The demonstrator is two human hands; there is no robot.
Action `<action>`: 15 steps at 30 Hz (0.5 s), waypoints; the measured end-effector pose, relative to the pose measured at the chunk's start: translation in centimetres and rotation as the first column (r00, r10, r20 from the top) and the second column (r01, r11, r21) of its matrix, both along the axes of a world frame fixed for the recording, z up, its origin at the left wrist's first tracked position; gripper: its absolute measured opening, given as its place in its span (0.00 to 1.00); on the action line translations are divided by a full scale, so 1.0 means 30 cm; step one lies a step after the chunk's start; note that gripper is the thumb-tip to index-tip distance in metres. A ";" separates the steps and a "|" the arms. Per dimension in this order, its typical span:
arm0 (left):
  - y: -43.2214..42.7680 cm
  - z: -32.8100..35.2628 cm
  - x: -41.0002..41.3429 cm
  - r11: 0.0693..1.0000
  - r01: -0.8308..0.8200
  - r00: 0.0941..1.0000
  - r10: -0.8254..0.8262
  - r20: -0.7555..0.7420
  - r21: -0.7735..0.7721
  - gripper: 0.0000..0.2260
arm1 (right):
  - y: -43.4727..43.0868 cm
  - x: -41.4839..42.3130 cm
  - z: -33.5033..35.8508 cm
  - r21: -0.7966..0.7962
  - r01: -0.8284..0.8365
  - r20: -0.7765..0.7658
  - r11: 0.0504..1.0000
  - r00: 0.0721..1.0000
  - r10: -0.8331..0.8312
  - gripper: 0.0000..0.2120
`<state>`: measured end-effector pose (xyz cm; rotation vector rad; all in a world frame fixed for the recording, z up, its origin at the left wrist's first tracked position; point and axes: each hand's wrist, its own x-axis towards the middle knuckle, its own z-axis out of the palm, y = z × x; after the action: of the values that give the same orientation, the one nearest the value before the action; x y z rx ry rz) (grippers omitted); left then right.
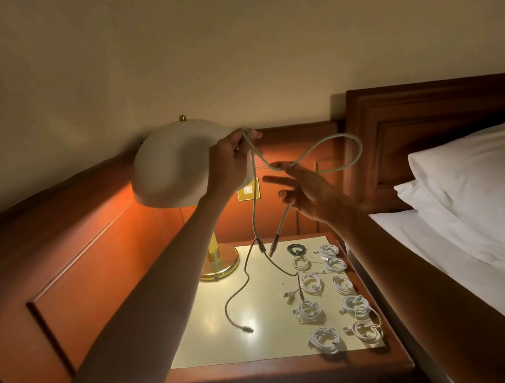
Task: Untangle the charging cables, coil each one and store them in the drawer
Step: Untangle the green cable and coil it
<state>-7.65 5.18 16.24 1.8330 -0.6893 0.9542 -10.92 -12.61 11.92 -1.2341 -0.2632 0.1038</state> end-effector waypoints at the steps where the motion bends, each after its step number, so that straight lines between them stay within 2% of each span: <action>1: -0.005 -0.011 0.002 0.999 0.033 0.999 -0.033 -0.019 0.023 0.09 | 0.017 0.003 -0.021 0.016 -0.064 -0.022 0.998 0.998 0.064 0.12; 3: -0.004 -0.038 0.011 0.997 0.056 0.998 -0.053 -0.044 0.056 0.08 | 0.055 0.019 -0.072 0.078 -0.151 -0.074 0.985 0.985 0.157 0.14; 7: 0.027 -0.090 0.034 0.992 0.126 0.978 -0.127 -0.165 -0.015 0.08 | 0.135 0.073 -0.166 0.259 -0.168 -0.160 0.951 0.964 0.214 0.14; 11: 0.062 -0.123 0.002 0.992 0.115 0.985 -0.107 -0.133 0.057 0.10 | 0.164 0.114 -0.196 0.210 -0.127 -0.126 0.969 0.980 0.156 0.10; 13: 0.093 -0.164 -0.029 0.994 0.099 0.987 -0.092 -0.129 0.043 0.11 | 0.168 0.130 -0.192 0.224 -0.088 -0.115 0.971 0.986 0.116 0.06; 15: 0.134 -0.251 -0.045 0.998 -0.018 0.988 0.026 -0.155 0.054 0.13 | 0.168 0.142 -0.186 0.273 -0.052 -0.139 0.961 0.986 0.093 0.05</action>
<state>-9.00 9.19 8.71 1.9412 -0.6036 0.8044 -6.67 -7.57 6.36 -0.9414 -0.1840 0.2178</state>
